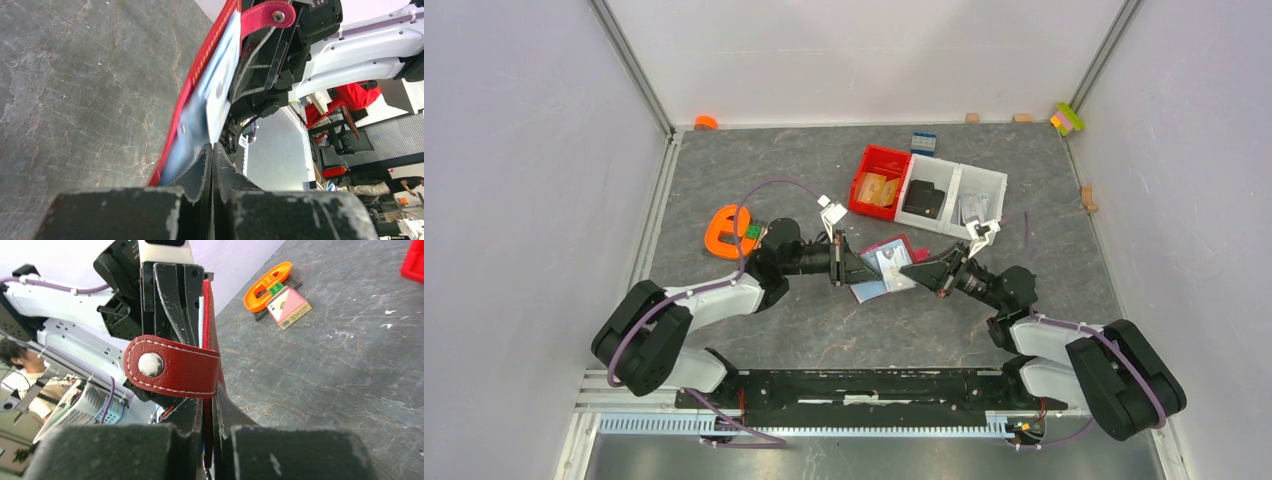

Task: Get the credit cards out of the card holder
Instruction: Remove the credit card from the card holder, then place the credit card in the storage box.

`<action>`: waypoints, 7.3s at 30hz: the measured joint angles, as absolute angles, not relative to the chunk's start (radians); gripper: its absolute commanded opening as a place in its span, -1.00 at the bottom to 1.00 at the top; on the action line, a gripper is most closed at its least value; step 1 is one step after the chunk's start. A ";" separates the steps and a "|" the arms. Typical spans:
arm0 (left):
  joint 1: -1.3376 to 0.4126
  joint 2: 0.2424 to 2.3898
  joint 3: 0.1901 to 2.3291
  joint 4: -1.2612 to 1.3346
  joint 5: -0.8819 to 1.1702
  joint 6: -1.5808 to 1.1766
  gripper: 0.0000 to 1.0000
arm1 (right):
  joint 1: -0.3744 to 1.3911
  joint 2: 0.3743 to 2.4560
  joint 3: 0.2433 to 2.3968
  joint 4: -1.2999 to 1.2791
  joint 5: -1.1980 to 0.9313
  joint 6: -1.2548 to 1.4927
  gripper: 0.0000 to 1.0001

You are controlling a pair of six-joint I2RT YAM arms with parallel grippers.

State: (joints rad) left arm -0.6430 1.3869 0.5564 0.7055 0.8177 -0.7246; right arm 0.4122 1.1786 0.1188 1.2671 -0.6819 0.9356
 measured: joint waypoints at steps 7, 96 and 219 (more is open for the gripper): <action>-0.623 1.387 0.557 0.688 0.812 -0.725 -0.84 | 0.350 1.251 0.089 1.402 -0.688 1.040 -1.00; -0.608 1.592 0.601 0.785 0.915 -0.896 -0.96 | 0.262 1.417 0.046 1.469 -0.718 1.200 -1.00; -0.562 1.583 0.579 0.882 0.863 -1.000 0.08 | 0.329 1.082 0.202 0.862 -0.649 0.690 -1.00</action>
State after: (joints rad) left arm -0.5621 1.5826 0.5789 0.8818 0.8635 -1.0000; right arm 0.3290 1.0824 0.2016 0.8619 -0.6491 0.6895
